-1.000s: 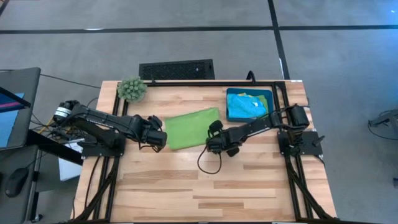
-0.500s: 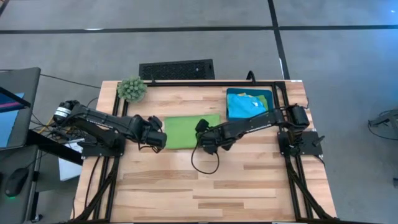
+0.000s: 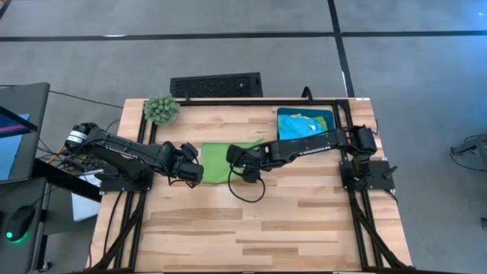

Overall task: Fold microfiber towels
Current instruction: Fold the green microfiber cloth

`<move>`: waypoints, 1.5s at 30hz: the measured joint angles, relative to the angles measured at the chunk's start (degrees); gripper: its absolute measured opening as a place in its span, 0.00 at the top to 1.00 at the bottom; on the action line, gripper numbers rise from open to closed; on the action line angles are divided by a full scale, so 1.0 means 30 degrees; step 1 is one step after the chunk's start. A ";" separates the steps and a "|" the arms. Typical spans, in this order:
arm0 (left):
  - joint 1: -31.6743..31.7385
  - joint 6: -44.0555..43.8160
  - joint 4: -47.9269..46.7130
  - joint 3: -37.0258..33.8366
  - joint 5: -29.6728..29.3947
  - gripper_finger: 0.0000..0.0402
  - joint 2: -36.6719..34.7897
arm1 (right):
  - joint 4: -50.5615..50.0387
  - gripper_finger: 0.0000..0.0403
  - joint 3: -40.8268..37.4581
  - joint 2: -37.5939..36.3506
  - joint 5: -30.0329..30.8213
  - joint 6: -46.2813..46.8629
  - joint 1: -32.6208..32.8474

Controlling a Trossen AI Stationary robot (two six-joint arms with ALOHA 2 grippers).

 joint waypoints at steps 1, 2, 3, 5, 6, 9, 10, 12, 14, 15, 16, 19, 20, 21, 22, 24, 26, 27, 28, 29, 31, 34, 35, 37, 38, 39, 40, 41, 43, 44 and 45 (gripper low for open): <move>0.0000 -0.0006 0.0001 0.0000 -0.0006 0.59 0.0000 | 0.0503 0.99 0.0000 0.0007 -0.0043 -0.0541 0.0014; 0.0000 -0.0006 0.0007 0.0007 -0.0006 0.59 0.0000 | 0.1063 0.99 0.0000 0.0007 -0.0070 -0.1081 0.0034; 0.0000 -0.0013 0.0007 0.0000 -0.0021 0.59 0.0000 | 0.1584 0.99 0.0000 0.0007 -0.0209 -0.1502 0.0075; 0.0000 -0.0033 0.0006 0.0000 -0.0138 0.59 0.0000 | 0.2462 0.99 0.0000 0.0007 -0.0806 -0.1965 0.0070; 0.0000 -0.0033 0.0007 0.0005 -0.0143 0.59 0.0000 | 0.2799 0.99 0.0000 0.0007 -0.1174 -0.2177 0.0070; 0.0000 -0.0050 0.0011 0.0002 -0.0202 0.59 0.0000 | 0.3475 0.99 0.0000 0.0007 -0.1938 -0.3018 0.0070; 0.0000 -0.0125 0.0015 0.0002 -0.0228 0.59 0.0000 | 0.3719 0.99 0.0000 0.0007 -0.2075 -0.3305 0.0070; 0.0000 -0.0369 0.0015 0.0000 -0.0232 0.59 0.0000 | 0.4426 0.99 0.0000 0.0007 -0.2282 -0.3847 0.0070; 0.0000 -0.0549 0.0015 0.0007 -0.0232 0.59 0.0000 | 0.5169 0.99 0.0000 0.0007 -0.2652 -0.4073 0.0033; 0.0000 -0.0672 0.0015 0.0000 -0.0232 0.59 0.0000 | 0.5512 0.99 0.0000 0.0007 -0.2873 -0.4091 -0.0021; 0.0000 -0.0830 0.0015 0.0000 -0.0232 0.59 0.0000 | 0.5795 0.99 0.0000 0.0007 -0.3088 -0.4091 -0.0089; -0.0062 -0.1317 0.0162 0.0005 -0.0225 0.59 0.0000 | 0.6183 0.99 0.0000 0.0007 -0.3520 -0.3714 -0.0230; -0.0154 -0.1282 0.0365 0.0000 -0.0218 0.59 0.0000 | 0.6159 0.99 0.0000 0.0007 -0.3540 -0.3491 -0.0247; -0.0290 -0.1012 0.0679 0.0000 -0.0230 0.59 0.0000 | 0.6091 0.99 0.0000 0.0007 -0.3512 -0.3313 -0.0251; -0.0487 -0.0604 0.1078 0.0000 -0.0357 0.59 0.0000 | 0.5956 0.99 0.0000 0.0007 -0.3504 -0.3040 -0.0251; -0.1012 0.0294 0.1916 0.0000 -0.1038 0.59 0.0000 | 0.5954 0.99 0.0000 0.0007 -0.3516 -0.2497 -0.0227; -0.1489 0.1745 0.3174 0.0000 -0.1237 0.59 0.0000 | 0.6062 0.99 0.0000 0.0007 -0.3527 -0.2259 -0.0244; -0.1723 0.2534 0.4002 0.0000 -0.1179 0.59 0.0000 | 0.6076 0.99 0.0000 0.0007 -0.3526 -0.2060 -0.0258; -0.1933 0.3217 0.4892 0.0000 -0.1082 0.59 0.0000 | 0.6076 0.99 0.0000 0.0007 -0.3514 -0.1869 -0.0270; -0.2107 0.3840 0.5791 0.0001 -0.1105 0.59 0.0000 | 0.6076 0.99 0.0000 0.0007 -0.3512 -0.1670 -0.0305; -0.2379 0.4837 0.7326 0.0007 -0.1372 0.59 0.0000 | 0.6087 0.99 0.0000 0.0007 -0.3504 -0.1418 -0.0353; -0.2463 0.5281 0.8282 0.0007 -0.1773 0.59 0.0000 | 0.6152 0.99 0.0000 0.0007 -0.3491 -0.1417 -0.0359; -0.2444 0.5295 0.8357 0.0007 -0.1836 0.59 0.0000 | 0.6193 0.99 0.0000 0.0007 -0.3490 -0.1410 -0.0346; -0.2421 0.5322 0.8374 0.0007 -0.2535 0.59 0.0000 | 0.6228 0.99 0.0000 0.0007 -0.3497 -0.1403 -0.0346; -0.2426 0.5321 0.8394 0.0007 -0.3058 0.59 0.0000 | 0.6229 0.99 0.0000 0.0007 -0.3491 -0.1403 -0.0346; -0.2426 0.5338 0.8425 0.0007 -0.3464 0.59 0.0000 | 0.6247 0.99 0.0000 0.0007 -0.3492 -0.1403 -0.0346; -0.2420 0.5525 0.8469 0.0007 -0.3656 0.59 0.0000 | 0.6275 0.99 0.0000 0.0007 -0.3490 -0.1398 -0.0346; -0.2405 0.5765 0.8553 0.0007 -0.3678 0.59 0.0000 | 0.6312 0.99 0.0000 0.0007 -0.3490 -0.1393 -0.0346; -0.2408 0.6170 0.9235 -0.0289 -0.3766 0.59 0.0125 | 0.6321 0.99 0.0000 0.0007 -0.3490 -0.1388 -0.0353; -0.2390 0.6198 0.9758 -0.0677 -0.3796 0.59 0.0206 | 0.6333 0.99 0.0000 0.0007 -0.3490 -0.1381 -0.0353; -0.2390 0.6202 1.0185 -0.1132 -0.3759 0.59 0.0255 | 0.6349 0.99 0.0000 0.0007 -0.3490 -0.1381 -0.0353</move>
